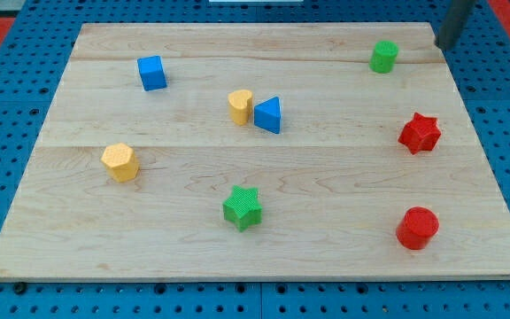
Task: Push the green circle into blue triangle and yellow heart
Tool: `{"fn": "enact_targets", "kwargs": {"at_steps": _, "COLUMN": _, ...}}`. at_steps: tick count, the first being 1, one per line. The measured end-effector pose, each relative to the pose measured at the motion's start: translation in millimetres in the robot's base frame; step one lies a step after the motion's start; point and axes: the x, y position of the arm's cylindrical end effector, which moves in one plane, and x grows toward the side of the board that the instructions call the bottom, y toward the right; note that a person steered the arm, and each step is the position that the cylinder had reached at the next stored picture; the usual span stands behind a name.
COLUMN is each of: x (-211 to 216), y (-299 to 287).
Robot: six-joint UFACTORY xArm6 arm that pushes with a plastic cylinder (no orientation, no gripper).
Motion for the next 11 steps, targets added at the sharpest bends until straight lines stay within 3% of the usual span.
{"fn": "enact_targets", "kwargs": {"at_steps": 1, "x": 55, "y": -57}}
{"fn": "enact_targets", "kwargs": {"at_steps": 2, "x": 59, "y": -113}}
{"fn": "enact_targets", "kwargs": {"at_steps": 3, "x": 34, "y": -76}}
{"fn": "enact_targets", "kwargs": {"at_steps": 5, "x": 20, "y": -200}}
{"fn": "enact_targets", "kwargs": {"at_steps": 6, "x": 50, "y": -242}}
{"fn": "enact_targets", "kwargs": {"at_steps": 9, "x": 82, "y": -226}}
{"fn": "enact_targets", "kwargs": {"at_steps": 10, "x": 88, "y": -250}}
{"fn": "enact_targets", "kwargs": {"at_steps": 11, "x": 87, "y": -199}}
